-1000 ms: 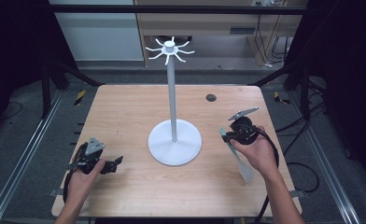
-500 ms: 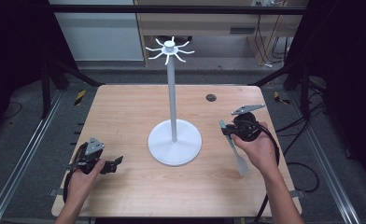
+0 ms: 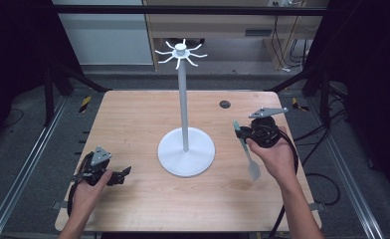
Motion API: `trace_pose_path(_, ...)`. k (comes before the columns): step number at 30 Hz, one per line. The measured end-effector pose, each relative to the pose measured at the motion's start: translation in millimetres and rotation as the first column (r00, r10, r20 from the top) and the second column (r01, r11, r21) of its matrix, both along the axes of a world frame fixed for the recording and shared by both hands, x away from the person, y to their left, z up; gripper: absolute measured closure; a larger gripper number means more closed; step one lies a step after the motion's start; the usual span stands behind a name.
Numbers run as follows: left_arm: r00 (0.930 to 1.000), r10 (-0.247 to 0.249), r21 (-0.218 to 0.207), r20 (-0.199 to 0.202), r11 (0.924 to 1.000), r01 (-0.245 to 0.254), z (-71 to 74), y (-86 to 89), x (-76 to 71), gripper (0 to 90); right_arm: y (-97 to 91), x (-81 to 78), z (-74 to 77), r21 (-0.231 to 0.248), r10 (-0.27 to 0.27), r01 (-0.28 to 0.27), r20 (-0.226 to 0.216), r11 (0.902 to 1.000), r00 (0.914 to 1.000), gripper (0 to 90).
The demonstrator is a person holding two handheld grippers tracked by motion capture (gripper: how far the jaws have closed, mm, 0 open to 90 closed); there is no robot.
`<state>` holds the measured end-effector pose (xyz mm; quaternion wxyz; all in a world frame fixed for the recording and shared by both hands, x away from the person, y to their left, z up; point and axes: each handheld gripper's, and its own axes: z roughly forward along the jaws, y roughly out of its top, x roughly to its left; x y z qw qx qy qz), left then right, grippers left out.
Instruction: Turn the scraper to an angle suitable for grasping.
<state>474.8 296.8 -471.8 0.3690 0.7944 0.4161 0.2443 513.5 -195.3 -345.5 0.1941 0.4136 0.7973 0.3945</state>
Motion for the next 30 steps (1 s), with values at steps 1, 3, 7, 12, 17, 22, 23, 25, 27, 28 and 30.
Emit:
trace_pose_path(1,1.0,0.0,0.0,0.0,1.0,0.0,0.0,0.0,0.0,3.2,0.0,0.0,0.0,0.0,0.0,0.0,0.0,1.0,1.0,74.6)
trace_pose_path(3,1.0,0.001,0.0,0.0,1.0,-0.001,0.0,0.0,-0.1,3.2,0.2,-0.3,1.9,0.007,-0.003,0.003,0.008,1.0,1.0,74.6)
trace_pose_path(7,1.0,0.0,0.0,0.0,1.0,0.0,0.0,-0.1,-0.2,3.2,1.9,-0.5,5.4,0.019,-0.011,0.011,0.02,0.9998,0.9997,74.6)
trace_pose_path(12,1.0,-0.002,0.001,-0.002,1.0,0.002,-0.3,-0.5,0.0,3.2,3.9,-0.7,7.4,0.029,-0.006,0.006,0.03,0.9996,0.9995,74.6)
trace_pose_path(17,1.0,-0.001,0.001,-0.001,1.0,0.001,-0.2,-0.3,-0.1,3.2,4.6,-1.1,8.7,0.044,-0.009,0.007,0.044,0.999,0.999,74.6)
trace_pose_path(22,1.0,0.001,0.004,-0.002,1.0,-0.001,-0.5,-0.3,0.0,3.2,4.7,-1.8,10.6,0.061,-0.011,0.008,0.05,0.9981,0.9987,74.6)
trace_pose_path(23,1.0,0.001,0.005,-0.002,1.0,-0.001,-0.6,-0.4,0.0,3.2,4.8,-1.8,12.2,0.07,-0.013,0.009,0.058,0.9975,0.9982,74.6)
trace_pose_path(25,1.0,0.0,0.003,-0.001,1.0,0.0,-0.3,-0.4,-0.1,3.2,5.0,-1.7,13.0,0.071,-0.014,0.01,0.06,0.9974,0.9981,74.6)
trace_pose_path(27,1.0,-0.001,0.003,-0.002,1.0,0.001,-0.4,-0.4,-0.2,3.2,5.8,-1.6,14.6,0.077,-0.015,0.011,0.063,0.997,0.9979,74.6)
trace_pose_path(28,1.0,-0.001,0.004,-0.002,1.0,0.001,-0.4,-0.3,-0.1,3.2,7.2,-1.8,15.7,0.072,-0.014,0.009,0.065,0.9973,0.9978,74.5)
trace_pose_path(30,1.0,0.001,0.003,-0.001,1.0,-0.001,-0.4,-0.2,-0.1,3.2,7.8,-1.8,16.0,0.07,-0.014,0.009,0.067,0.9975,0.9976,74.6)
